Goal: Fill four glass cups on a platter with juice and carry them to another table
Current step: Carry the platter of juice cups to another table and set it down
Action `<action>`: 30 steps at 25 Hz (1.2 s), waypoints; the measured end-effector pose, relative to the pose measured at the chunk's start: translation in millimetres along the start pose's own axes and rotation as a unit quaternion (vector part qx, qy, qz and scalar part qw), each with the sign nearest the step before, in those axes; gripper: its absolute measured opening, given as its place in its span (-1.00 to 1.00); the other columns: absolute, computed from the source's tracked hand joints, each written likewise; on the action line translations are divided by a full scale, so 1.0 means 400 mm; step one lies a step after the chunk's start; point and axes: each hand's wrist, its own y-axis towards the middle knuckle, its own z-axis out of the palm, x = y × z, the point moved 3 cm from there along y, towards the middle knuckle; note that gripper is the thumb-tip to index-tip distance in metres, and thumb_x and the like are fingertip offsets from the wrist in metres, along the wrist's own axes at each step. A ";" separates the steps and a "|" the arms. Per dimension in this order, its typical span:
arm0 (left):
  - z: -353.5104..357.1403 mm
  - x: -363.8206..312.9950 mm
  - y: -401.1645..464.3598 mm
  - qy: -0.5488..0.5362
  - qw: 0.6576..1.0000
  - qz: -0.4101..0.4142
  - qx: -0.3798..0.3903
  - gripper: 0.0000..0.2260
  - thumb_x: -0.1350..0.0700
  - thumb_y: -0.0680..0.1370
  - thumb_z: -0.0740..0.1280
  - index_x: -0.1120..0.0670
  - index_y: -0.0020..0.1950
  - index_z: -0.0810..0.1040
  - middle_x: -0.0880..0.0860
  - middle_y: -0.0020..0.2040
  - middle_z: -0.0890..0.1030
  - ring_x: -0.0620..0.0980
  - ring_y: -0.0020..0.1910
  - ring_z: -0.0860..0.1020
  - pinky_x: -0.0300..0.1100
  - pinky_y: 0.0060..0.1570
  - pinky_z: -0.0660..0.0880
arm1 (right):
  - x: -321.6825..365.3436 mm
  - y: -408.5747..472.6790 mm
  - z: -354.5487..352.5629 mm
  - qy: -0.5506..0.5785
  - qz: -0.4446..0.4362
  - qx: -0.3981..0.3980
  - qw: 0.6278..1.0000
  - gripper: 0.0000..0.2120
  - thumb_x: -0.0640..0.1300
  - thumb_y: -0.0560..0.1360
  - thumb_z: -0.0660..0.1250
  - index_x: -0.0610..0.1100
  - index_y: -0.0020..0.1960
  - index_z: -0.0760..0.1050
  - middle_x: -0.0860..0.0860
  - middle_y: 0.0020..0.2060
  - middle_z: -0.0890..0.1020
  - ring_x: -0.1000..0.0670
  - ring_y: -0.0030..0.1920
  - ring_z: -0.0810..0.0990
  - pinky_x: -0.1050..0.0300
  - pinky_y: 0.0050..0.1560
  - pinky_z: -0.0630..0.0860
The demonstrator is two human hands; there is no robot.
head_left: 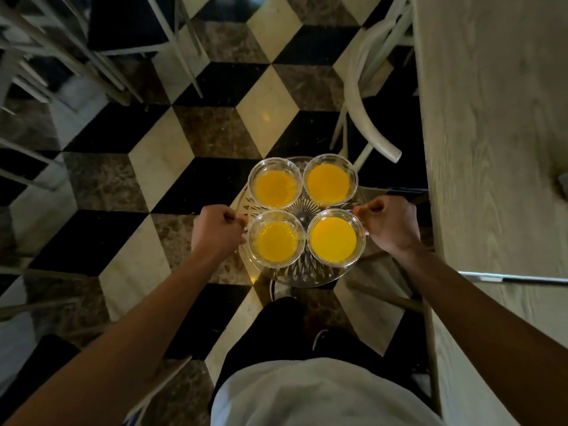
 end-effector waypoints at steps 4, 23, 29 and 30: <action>-0.046 -0.049 0.127 0.028 0.999 0.031 -0.001 -0.92 0.16 0.57 0.47 0.11 -0.10 0.73 0.03 -0.30 0.70 -0.10 -0.41 0.65 -0.28 -0.40 0.56 | 0.075 0.088 0.012 0.019 0.023 -0.018 0.999 -0.81 0.03 0.51 0.48 -0.07 -0.19 0.64 0.14 -0.40 0.62 0.29 -0.46 0.54 0.42 -0.50 0.31; -0.126 -0.378 0.692 0.003 1.000 0.006 -0.013 -0.85 0.18 0.54 0.50 0.06 -0.24 0.72 0.01 -0.38 0.69 -0.02 -0.45 0.66 -0.10 -0.42 0.66 | 0.381 0.698 -0.026 0.034 0.036 -0.026 0.998 -0.80 -0.01 0.52 0.48 -0.12 -0.19 0.65 0.10 -0.41 0.58 0.22 -0.50 0.51 0.46 -0.62 0.27; -0.122 -0.523 0.861 -0.014 1.000 0.007 -0.012 -0.86 0.22 0.54 0.48 0.11 -0.23 0.69 0.10 -0.36 0.69 0.00 -0.43 0.62 -0.04 -0.35 0.66 | 0.461 0.882 -0.103 0.032 0.013 -0.023 0.999 -0.80 0.00 0.53 0.46 -0.11 -0.18 0.66 0.09 -0.39 0.61 0.22 -0.39 0.55 0.34 -0.46 0.32; -0.120 -0.542 0.889 -0.012 1.000 0.004 -0.016 -0.88 0.22 0.53 0.49 0.11 -0.22 0.70 0.10 -0.34 0.69 -0.01 -0.42 0.63 -0.05 -0.35 0.65 | 0.472 0.912 -0.113 0.031 0.009 -0.024 0.999 -0.79 0.00 0.53 0.47 -0.11 -0.20 0.66 0.08 -0.40 0.62 0.20 -0.39 0.55 0.31 -0.45 0.33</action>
